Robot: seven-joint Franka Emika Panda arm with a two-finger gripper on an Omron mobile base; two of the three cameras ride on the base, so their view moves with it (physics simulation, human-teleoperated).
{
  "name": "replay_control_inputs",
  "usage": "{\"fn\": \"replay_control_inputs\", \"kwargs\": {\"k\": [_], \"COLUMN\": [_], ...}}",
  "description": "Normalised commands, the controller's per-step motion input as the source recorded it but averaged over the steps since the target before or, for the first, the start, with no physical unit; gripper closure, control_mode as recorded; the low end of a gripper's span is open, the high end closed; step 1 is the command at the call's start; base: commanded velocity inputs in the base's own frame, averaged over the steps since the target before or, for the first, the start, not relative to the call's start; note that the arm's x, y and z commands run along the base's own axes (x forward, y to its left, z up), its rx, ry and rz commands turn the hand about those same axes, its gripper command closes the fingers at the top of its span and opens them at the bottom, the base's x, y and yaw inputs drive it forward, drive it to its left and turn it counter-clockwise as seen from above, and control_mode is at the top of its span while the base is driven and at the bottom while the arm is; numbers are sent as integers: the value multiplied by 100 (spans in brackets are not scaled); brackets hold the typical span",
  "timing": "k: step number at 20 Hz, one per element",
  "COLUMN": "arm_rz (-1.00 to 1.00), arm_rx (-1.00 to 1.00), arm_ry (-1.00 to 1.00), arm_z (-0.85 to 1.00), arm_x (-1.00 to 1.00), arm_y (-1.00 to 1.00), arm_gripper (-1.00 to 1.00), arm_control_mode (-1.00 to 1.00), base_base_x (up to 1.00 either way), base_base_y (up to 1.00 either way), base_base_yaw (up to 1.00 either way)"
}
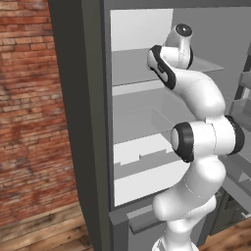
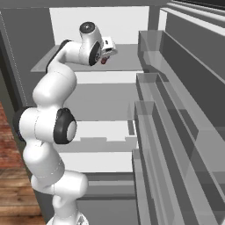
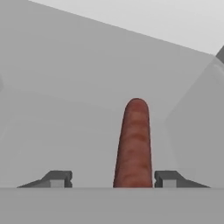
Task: Move the hot dog bun to the plate on the dining table and place the condiment next to that plate. Then navigate to the fridge and take the sausage and place it on the plate as well.
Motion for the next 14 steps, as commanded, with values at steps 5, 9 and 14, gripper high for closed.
{"fn": "replay_control_inputs", "kwargs": {"k": [5,9,14], "arm_rz": [0,2,3], "arm_rx": [1,23,26], "arm_ry": [3,4,-1], "arm_z": [-51,-36,-16], "arm_x": [-1,-17,-34], "arm_y": [-4,-28,-19], "arm_gripper": [100,100,100], "arm_control_mode": [-100,-100,-100], "base_base_x": [0,0,0], "base_base_y": [0,0,0], "base_base_yaw": [0,0,0]}}
